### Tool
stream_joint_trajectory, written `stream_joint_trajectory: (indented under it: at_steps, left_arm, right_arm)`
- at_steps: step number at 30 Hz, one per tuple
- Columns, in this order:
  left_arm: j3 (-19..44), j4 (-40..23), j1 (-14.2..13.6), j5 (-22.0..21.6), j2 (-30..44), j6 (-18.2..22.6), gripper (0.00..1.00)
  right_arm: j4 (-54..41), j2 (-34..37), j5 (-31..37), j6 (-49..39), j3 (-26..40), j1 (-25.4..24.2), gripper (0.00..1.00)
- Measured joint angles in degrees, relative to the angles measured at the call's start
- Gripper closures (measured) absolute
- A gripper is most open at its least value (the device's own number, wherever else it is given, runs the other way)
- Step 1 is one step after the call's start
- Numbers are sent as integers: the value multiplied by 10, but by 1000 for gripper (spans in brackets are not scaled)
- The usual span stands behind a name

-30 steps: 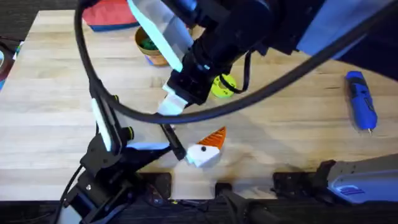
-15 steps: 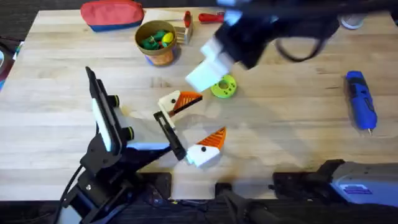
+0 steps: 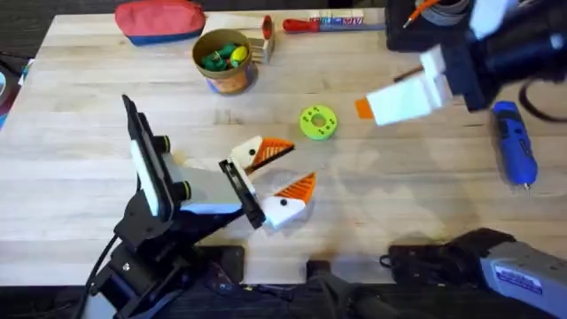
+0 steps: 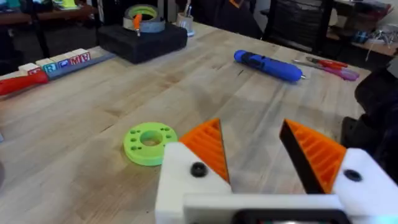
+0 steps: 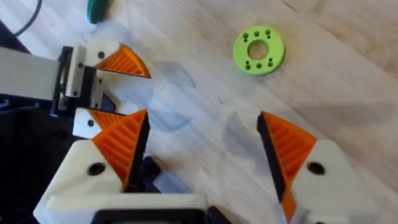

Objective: Pick up the gripper from the table and insert it into the empty holder that is missing its gripper. Then pick up a screw, insert it into the mounting hole, and use the screwdriver to tighten it. Finally, clean up the table by picking up the vegetable and placing it into the bucket.

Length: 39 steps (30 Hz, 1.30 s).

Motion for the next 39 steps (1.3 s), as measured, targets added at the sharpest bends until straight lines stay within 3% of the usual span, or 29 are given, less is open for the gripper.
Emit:
stream_joint_trajectory:
  at_steps: [6,11,13,21,29,33,39]
  left_arm:
    - [0,0,0,0,0,1,693]
    - [0,0,0,1,0,0,837]
    - [0,0,0,0,0,1,982]
    - [0,0,0,1,0,1,995]
    - [0,0,0,1,0,1,995]
    - [0,0,0,1,0,1,995]
    - [0,0,0,0,0,1,995]
  right_arm:
    - [5,-131,-42,0,-125,-73,7]
    - [15,-215,-53,9,-217,-151,9]
    - [25,-225,-55,14,-243,-180,9]
    - [92,-184,-37,65,-291,-299,9]
    - [288,-56,-14,87,-294,-395,9]
    - [314,-6,62,87,-282,-425,10]
    - [303,89,192,25,-194,-457,10]
